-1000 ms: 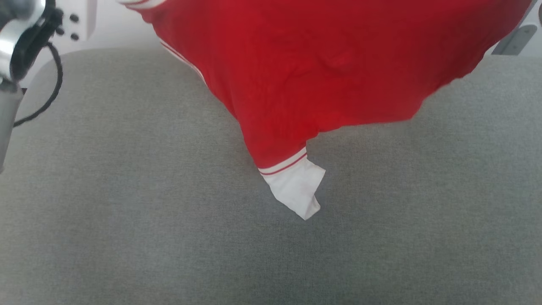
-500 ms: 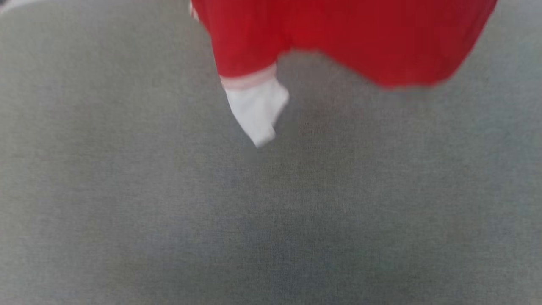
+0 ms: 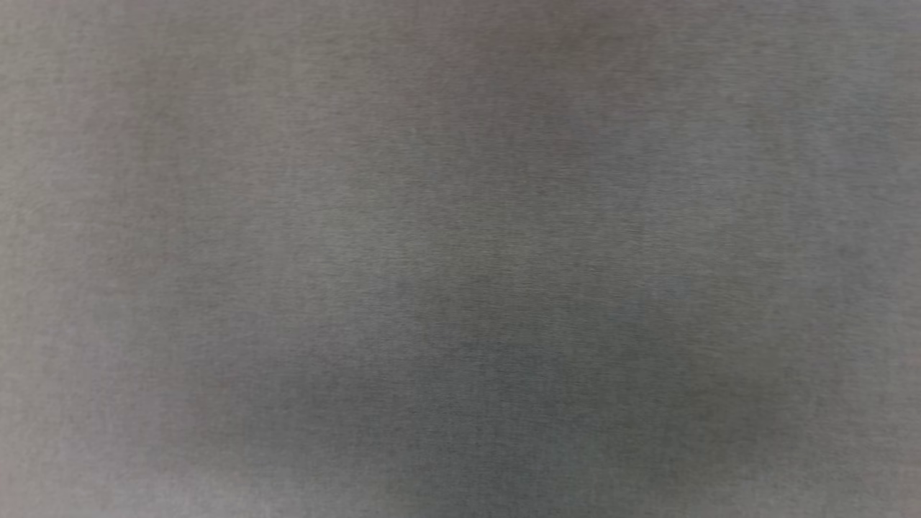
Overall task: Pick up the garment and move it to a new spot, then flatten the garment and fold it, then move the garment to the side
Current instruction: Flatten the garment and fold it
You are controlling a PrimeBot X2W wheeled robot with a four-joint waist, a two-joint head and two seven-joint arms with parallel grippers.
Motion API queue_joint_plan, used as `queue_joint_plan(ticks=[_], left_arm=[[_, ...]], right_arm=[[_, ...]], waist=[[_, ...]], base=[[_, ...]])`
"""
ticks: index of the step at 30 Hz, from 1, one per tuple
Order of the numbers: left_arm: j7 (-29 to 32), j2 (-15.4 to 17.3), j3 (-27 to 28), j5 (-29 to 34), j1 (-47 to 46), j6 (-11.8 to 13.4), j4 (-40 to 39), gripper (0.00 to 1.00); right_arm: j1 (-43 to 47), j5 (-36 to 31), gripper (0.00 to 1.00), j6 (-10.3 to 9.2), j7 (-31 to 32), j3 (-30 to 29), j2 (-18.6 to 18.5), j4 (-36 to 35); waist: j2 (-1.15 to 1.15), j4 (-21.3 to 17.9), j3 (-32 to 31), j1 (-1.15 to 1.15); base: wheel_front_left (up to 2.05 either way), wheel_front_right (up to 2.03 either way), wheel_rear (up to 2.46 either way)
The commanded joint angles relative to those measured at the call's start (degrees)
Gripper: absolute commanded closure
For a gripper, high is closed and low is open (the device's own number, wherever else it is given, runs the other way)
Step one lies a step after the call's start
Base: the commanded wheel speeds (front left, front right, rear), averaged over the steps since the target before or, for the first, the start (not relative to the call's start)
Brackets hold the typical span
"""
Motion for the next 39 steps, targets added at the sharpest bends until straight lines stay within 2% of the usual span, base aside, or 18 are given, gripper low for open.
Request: queue_joint_plan(ticks=[1,7,10,12,16,22,24,28,33,34,39], left_arm=[[-0.67,0.51,0.18,-0.65,1.15,-0.47,0.77,1.0],[-0.22,-1.28,-1.95,-2.94,8.07,-7.78,6.07,1.0],[2.43,-2.3,-3.09,-4.78,13.6,-11.25,8.63,1.0],[4.98,-2.59,-3.62,-5.96,16.89,-13.09,9.62,1.0],[9.87,-3.27,-5.16,-8.5,25.3,-15.33,8.78,1.0],[18.19,-1.8,-6.37,-12.67,38.26,-16.44,1.75,1.0],[21.61,-0.82,-6.5,-14.45,42.85,-16.47,-2.15,1.0],[28.91,1.64,-6.67,-17.22,53.26,-14.34,-12.26,1.0],[37.66,5.98,-6.21,-20.72,67.11,-8.87,-28.19,1.0],[37.66,5.98,-6.21,-20.72,67.11,-8.87,-28.19,1.0],[43.68,10.11,-5.69,-22.97,80.37,-2.19,-43.57,1.0]], right_arm=[[2.2,-0.62,1.0,-0.12,-0.24,0.37,0.35,0.73],[9.34,1.92,1.0,-0.12,1.59,3.79,0.5,1.37],[14.41,5.92,1.0,-0.12,4.48,6.18,0.05,-0.92],[17.67,8.32,1.0,-0.11,6.25,8.29,-1.55,-3.45],[24.01,14.45,1.0,-0.11,9.14,11.73,-4.84,-9.44],[32.43,21.77,1.0,-0.11,12.13,16.51,-10.62,-18.22],[35.25,23.93,1.0,-0.11,13.3,17.95,-12.41,-20.92],[40.47,27.82,1.0,-0.11,15.27,20.12,-16.16,-26.48],[46.89,31.13,1.0,-0.1,16.15,21.87,-20.25,-32.55],[46.89,31.13,1.0,-0.1,16.15,21.87,-20.25,-32.55],[52.96,33.43,1.0,-0.1,17.01,22.76,-23.87,-37.19]], waist=[[0.0,0.88,0.39,0.0],[0.0,2.39,-1.41,0.0],[0.0,2.82,-2.94,0.0],[0.0,3.0,-4.13,0.0],[0.0,3.49,-6.61,0.0],[0.0,3.87,-9.96,0.0],[0.0,3.98,-10.91,0.0],[0.0,3.99,-12.58,0.0],[0.0,3.74,-14.31,0.0],[0.0,3.74,-14.31,0.0],[0.0,3.5,-15.34,0.0]], base=[[0.0,0.0,0.0],[0.0,0.0,0.0],[0.0,0.0,0.0],[0.0,0.0,0.0],[0.0,0.0,0.0],[0.0,0.0,0.0],[0.0,0.0,0.0],[0.0,0.0,0.0],[0.0,0.0,0.0],[0.0,0.0,0.0],[0.0,0.0,0.0]])
